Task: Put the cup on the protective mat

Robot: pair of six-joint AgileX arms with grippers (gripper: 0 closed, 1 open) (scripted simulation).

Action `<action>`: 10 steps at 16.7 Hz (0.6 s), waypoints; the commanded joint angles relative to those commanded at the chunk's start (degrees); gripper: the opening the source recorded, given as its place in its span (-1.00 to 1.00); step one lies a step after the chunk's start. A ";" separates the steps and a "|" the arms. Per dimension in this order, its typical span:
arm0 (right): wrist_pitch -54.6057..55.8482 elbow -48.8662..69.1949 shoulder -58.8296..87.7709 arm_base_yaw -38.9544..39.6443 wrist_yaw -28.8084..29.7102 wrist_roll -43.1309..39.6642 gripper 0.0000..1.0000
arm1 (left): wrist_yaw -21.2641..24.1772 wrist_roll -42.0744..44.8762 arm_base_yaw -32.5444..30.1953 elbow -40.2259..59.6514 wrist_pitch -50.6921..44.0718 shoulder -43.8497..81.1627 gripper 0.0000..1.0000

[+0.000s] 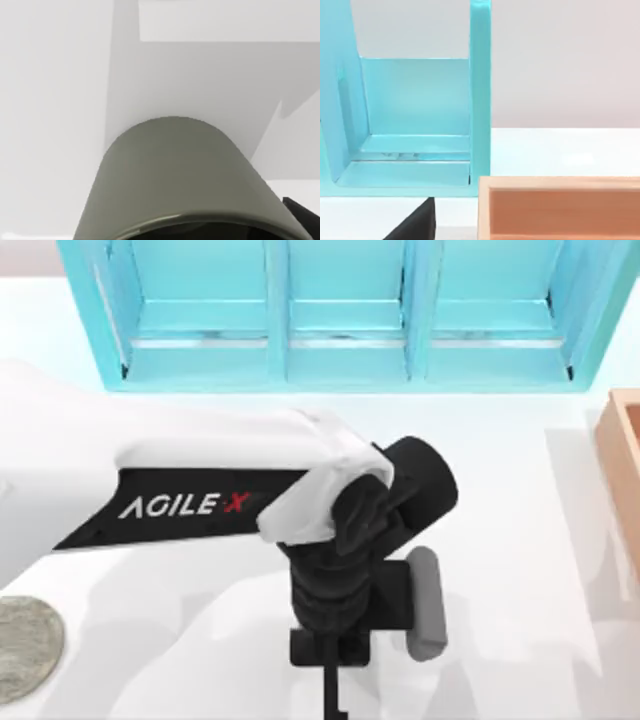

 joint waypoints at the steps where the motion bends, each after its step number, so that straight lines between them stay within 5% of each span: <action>1: 0.00 0.00 0.00 0.00 0.00 0.00 1.00 | -0.01 0.04 0.02 0.00 -0.01 -0.06 -1.00; 5: 0.00 0.00 0.00 0.00 0.00 0.00 1.00 | 0.30 -3.56 3.96 -1.19 -1.11 -2.52 -1.00; 10: 0.00 0.00 0.00 0.00 0.00 0.00 1.00 | 1.33 -17.36 20.70 -6.56 -5.15 -12.05 -1.00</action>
